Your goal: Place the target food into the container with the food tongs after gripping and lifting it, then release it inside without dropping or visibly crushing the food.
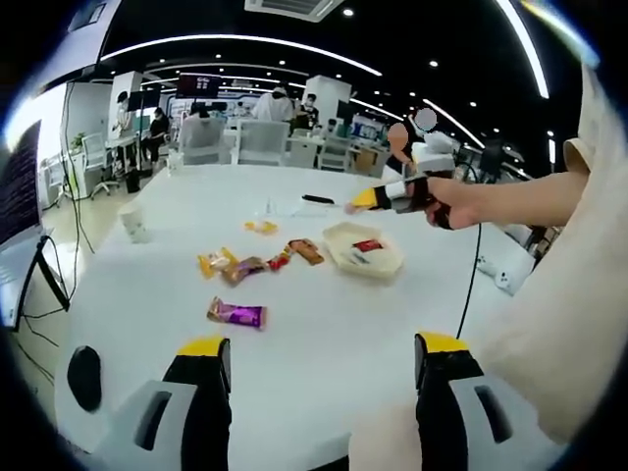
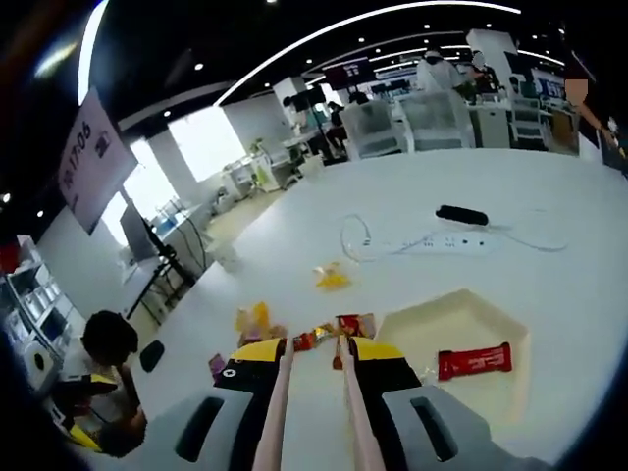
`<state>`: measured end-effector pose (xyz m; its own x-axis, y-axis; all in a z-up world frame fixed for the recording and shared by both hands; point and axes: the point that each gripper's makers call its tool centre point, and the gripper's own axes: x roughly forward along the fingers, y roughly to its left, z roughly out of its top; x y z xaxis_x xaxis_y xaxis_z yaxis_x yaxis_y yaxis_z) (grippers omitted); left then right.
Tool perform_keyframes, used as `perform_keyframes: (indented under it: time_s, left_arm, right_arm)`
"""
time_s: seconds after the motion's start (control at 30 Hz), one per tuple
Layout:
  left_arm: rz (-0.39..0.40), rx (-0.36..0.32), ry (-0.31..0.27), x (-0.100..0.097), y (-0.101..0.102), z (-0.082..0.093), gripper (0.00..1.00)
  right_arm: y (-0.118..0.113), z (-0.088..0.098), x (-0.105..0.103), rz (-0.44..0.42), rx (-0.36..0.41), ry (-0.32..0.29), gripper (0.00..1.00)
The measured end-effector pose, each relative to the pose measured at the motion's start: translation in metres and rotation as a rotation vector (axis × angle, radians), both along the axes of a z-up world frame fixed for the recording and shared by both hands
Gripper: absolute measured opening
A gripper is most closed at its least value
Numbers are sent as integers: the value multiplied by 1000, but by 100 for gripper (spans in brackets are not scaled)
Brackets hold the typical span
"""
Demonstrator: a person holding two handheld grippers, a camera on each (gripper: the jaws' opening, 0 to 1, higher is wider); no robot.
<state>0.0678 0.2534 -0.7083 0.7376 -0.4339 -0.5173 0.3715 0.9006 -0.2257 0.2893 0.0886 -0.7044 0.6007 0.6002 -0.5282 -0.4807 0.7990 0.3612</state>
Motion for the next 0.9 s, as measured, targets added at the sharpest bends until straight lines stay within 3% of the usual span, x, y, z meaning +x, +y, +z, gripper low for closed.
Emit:
perform_keyframes:
  time_s: [0.57, 0.9]
  left_arm:
    - [29, -12, 4, -1, 9, -4, 76]
    - [44, -14, 9, -4, 17, -6, 76]
  right_arm:
    - [57, -9, -16, 173, -38, -4, 26]
    - [82, -31, -15, 259, -70, -10, 26]
